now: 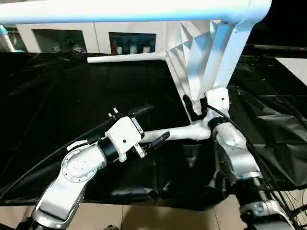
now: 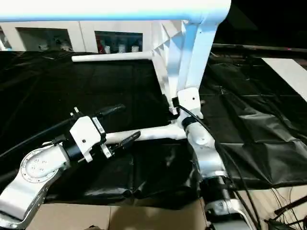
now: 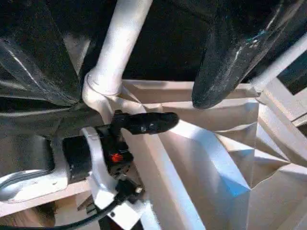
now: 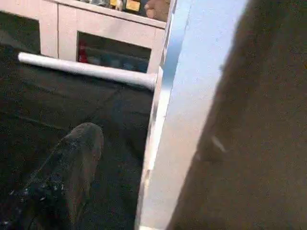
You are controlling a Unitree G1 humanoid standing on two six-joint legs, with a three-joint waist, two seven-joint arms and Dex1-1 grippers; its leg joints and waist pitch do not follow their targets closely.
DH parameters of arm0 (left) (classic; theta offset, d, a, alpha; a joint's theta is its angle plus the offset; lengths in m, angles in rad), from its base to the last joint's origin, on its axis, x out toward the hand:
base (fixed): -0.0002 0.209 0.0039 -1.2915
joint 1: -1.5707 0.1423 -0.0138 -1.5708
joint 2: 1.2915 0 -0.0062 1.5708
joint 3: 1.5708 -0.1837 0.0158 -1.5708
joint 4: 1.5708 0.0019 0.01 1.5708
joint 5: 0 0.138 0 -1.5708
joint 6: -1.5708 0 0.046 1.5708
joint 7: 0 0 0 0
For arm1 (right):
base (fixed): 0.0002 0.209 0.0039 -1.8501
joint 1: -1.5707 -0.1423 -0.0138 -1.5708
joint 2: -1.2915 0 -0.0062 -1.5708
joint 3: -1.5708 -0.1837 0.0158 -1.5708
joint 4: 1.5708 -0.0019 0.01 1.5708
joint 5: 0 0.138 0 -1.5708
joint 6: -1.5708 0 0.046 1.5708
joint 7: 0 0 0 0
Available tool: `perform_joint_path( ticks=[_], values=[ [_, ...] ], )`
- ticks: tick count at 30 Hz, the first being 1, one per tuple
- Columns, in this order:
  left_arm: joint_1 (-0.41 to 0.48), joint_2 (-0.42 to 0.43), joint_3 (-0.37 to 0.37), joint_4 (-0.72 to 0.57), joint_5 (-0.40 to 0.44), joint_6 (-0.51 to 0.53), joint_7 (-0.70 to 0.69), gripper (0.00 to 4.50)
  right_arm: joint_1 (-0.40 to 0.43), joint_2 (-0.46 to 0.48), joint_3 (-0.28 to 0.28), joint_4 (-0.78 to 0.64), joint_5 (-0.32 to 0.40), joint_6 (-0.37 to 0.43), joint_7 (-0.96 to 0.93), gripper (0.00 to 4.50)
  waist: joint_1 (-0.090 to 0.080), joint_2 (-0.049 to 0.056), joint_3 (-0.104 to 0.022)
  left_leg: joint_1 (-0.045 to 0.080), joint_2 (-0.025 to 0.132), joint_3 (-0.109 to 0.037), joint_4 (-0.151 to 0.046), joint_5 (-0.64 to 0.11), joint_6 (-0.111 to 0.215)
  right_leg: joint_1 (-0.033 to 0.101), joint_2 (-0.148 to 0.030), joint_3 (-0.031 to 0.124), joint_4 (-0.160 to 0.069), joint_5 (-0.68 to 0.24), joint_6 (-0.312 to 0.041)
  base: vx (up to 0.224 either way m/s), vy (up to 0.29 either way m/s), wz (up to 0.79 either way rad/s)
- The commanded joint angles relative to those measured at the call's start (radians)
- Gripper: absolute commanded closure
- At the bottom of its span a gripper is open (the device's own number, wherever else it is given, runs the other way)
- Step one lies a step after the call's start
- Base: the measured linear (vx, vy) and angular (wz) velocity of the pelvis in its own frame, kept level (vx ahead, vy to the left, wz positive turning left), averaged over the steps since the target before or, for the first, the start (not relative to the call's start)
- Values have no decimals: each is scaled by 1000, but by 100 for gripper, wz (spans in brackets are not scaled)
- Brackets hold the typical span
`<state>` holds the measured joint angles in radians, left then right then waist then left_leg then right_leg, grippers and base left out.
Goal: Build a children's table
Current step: Flip table
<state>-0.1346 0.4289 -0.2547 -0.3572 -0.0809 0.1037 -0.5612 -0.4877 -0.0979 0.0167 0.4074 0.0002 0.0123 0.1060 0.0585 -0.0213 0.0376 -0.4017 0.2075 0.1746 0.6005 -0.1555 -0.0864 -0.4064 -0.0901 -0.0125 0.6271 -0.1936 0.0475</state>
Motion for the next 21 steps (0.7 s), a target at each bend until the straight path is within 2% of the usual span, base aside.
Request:
perform_joint_path(
  ticks=[1,9,10,13,21],
  values=[
    [-2,4,-10,-29,10,14,-6,32,-21,4,-4,11,9,18,-1,30,3,3,-55,25,4,3,-80,-325,-30,24,-11,11,-71,-193,-129,0,0,0],
    [-8,-3,-13,-47,-3,33,-16,32,-33,13,-7,40,-1,29,-19,86,-1,5,-56,24,3,3,-80,-320,-37,24,-11,11,-70,-191,-130,0,0,0],
    [-8,-3,-13,-47,-3,33,-16,32,-33,13,-7,40,-1,29,-19,110,-1,5,-56,25,2,4,-80,-324,-36,24,-10,10,-71,-194,-131,0,0,0],
    [-10,-5,-13,-50,-4,40,-18,32,-32,9,-10,40,-8,36,-21,122,-1,5,-55,24,3,3,-80,-329,-36,25,-11,11,-72,-196,-130,0,0,0],
    [-17,-9,-10,-53,-2,53,-19,32,-37,0,-10,50,-15,31,-27,200,-1,4,-55,25,2,4,-79,-327,-34,24,-10,11,-72,-190,-132,0,0,0]
  ],
)
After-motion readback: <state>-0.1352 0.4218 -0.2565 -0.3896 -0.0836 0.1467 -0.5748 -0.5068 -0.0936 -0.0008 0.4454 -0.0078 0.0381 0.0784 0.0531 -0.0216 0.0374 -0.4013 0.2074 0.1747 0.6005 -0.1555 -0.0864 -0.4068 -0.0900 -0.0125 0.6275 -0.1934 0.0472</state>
